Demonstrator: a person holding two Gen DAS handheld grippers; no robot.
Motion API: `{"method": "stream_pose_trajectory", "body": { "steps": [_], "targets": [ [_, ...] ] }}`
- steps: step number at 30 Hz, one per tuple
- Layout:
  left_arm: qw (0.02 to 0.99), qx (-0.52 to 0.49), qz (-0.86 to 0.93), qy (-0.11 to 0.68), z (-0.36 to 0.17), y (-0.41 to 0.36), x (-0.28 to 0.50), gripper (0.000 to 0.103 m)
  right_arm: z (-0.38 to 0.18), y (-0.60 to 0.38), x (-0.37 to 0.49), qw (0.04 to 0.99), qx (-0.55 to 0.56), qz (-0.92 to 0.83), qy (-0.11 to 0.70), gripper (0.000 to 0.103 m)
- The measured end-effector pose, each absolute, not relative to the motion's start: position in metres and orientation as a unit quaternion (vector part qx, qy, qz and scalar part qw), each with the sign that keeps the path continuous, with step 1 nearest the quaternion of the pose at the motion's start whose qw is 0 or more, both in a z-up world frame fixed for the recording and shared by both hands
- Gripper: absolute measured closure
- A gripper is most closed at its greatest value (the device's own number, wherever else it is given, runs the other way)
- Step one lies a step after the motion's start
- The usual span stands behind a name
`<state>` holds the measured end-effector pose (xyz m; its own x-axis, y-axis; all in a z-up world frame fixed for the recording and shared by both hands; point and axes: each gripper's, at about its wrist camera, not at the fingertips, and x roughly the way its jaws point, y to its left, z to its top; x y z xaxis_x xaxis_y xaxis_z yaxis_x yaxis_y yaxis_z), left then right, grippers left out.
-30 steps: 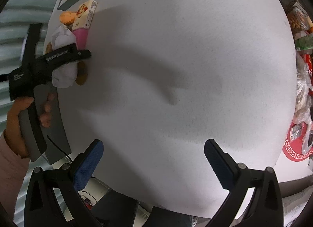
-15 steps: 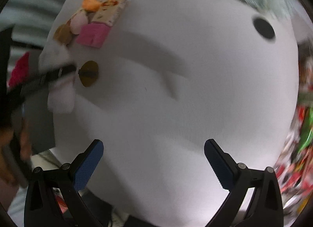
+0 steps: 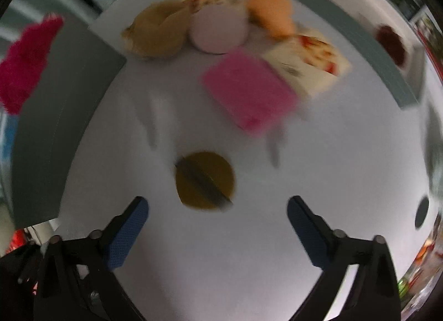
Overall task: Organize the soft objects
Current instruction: 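Grasp the round brown pad with right tool while left tool holds the white bundle, then carry the white cloth bundle and round brown pad over the white box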
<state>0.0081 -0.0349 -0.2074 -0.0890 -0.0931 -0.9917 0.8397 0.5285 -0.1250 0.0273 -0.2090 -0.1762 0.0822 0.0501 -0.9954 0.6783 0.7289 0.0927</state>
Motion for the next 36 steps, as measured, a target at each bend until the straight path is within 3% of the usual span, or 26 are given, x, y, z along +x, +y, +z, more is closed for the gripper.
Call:
{"method": "stream_pose_trajectory", "body": {
  "steps": [2,6,7,8,17,36],
  "targets": [
    [0.609,0.291,-0.381,0.632,-0.210,-0.031,0.010,0.061,-0.186,-0.210,0.040,0.671,0.288,-0.220,0.647,0.030],
    [0.606,0.284,-0.383,0.637,-0.214,-0.028,0.012,0.061,-0.190,-0.203,0.055,0.666,0.241,-0.223,0.670,0.035],
    [0.605,0.286,-0.384,0.636,-0.215,-0.032,0.006,0.061,-0.189,-0.201,0.055,0.667,0.222,-0.230,0.673,0.048],
    [0.604,0.288,-0.387,0.635,-0.215,-0.030,0.005,0.061,-0.187,-0.200,0.055,0.671,0.218,-0.231,0.669,0.053],
    [0.595,0.307,-0.426,0.608,-0.176,-0.038,0.000,0.061,-0.141,-0.212,-0.005,0.680,0.327,-0.251,0.606,0.057],
    [0.655,0.265,-0.467,0.531,-0.054,-0.024,0.051,0.061,-0.008,-0.144,-0.022,0.743,0.317,-0.280,0.519,0.057]
  ]
}}
